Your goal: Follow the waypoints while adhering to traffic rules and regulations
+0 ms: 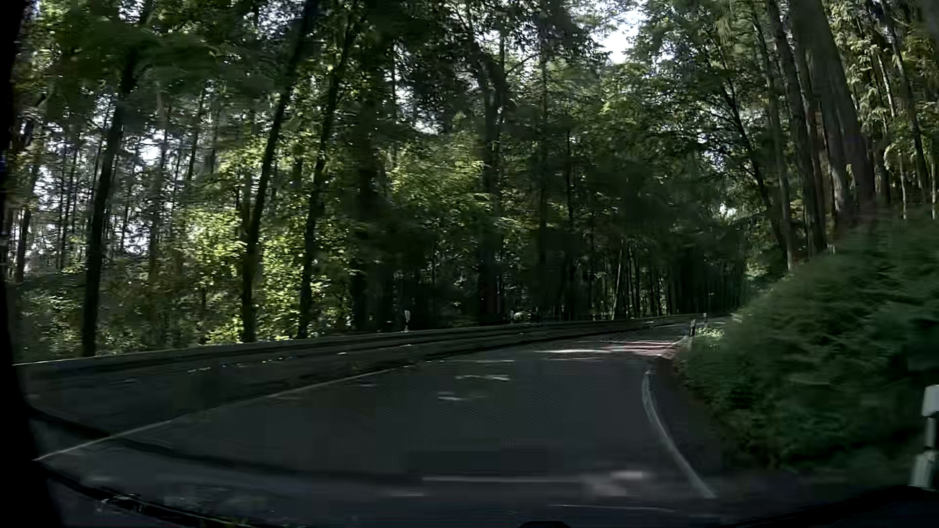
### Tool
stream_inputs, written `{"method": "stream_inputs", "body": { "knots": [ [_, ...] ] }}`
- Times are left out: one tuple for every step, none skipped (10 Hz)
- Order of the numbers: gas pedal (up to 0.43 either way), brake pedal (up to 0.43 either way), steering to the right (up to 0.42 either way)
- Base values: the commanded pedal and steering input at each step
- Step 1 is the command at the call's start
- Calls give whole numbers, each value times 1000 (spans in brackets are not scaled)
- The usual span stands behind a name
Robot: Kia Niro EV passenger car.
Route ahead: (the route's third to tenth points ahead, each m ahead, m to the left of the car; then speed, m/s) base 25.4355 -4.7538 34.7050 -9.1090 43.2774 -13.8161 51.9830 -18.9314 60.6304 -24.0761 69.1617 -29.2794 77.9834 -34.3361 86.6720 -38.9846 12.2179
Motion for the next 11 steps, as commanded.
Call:
{"method": "stream_inputs", "body": {
  "knots": [
    [319, 0, 85],
    [319, 0, 84],
    [319, 0, 84],
    [331, 0, 84],
    [331, 0, 85],
    [331, 0, 85],
    [331, 0, 85],
    [331, 0, 85],
    [331, 0, 85],
    [331, 0, 85],
    [331, 0, 84]
  ]
}}
